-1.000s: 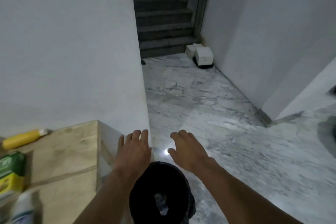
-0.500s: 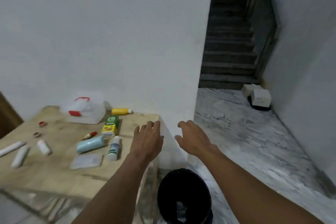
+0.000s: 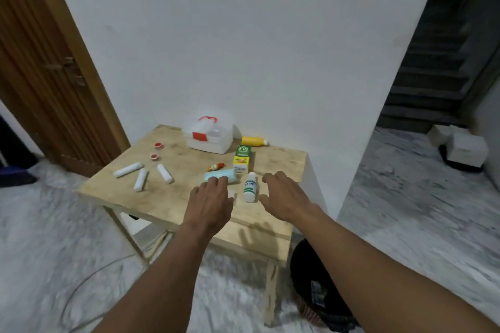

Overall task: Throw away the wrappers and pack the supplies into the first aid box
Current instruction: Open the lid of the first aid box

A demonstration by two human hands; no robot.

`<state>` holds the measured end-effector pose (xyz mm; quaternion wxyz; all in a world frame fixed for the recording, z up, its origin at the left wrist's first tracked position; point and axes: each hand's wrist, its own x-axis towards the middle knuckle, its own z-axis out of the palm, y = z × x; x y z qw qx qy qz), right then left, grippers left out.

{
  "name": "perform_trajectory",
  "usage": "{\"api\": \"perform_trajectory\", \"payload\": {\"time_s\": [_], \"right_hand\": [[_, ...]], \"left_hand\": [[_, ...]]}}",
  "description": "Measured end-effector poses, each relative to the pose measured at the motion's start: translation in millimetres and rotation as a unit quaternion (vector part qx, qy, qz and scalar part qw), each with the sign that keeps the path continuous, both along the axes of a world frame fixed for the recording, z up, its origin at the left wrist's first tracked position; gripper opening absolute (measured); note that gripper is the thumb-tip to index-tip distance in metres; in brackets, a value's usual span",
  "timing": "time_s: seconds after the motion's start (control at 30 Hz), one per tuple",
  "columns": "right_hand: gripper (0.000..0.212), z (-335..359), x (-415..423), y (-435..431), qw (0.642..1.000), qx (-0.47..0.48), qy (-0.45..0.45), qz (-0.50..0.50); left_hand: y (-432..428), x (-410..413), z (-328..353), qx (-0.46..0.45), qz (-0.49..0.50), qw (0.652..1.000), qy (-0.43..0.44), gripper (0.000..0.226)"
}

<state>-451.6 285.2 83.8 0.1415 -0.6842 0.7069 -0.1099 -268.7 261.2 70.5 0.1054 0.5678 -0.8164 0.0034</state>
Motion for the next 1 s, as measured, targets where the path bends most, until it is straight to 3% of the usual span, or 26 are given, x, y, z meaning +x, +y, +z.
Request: {"api": "perform_trajectory", "payload": {"time_s": [0.43,1.0], "right_hand": [[0.043,2.8,154.9,-94.0,0.996,-0.014,-0.018,-0.082],[0.048,-49.1,168.5,-314.3,0.991,0.034,-0.075,-0.103]], "left_hand": [[-123.3,171.5,11.2,0.005,-0.060,0.998,-0.009,0.045],[-333.6,172.0,-22.2,0.068,-0.055,0.996,0.035,0.048]]}}
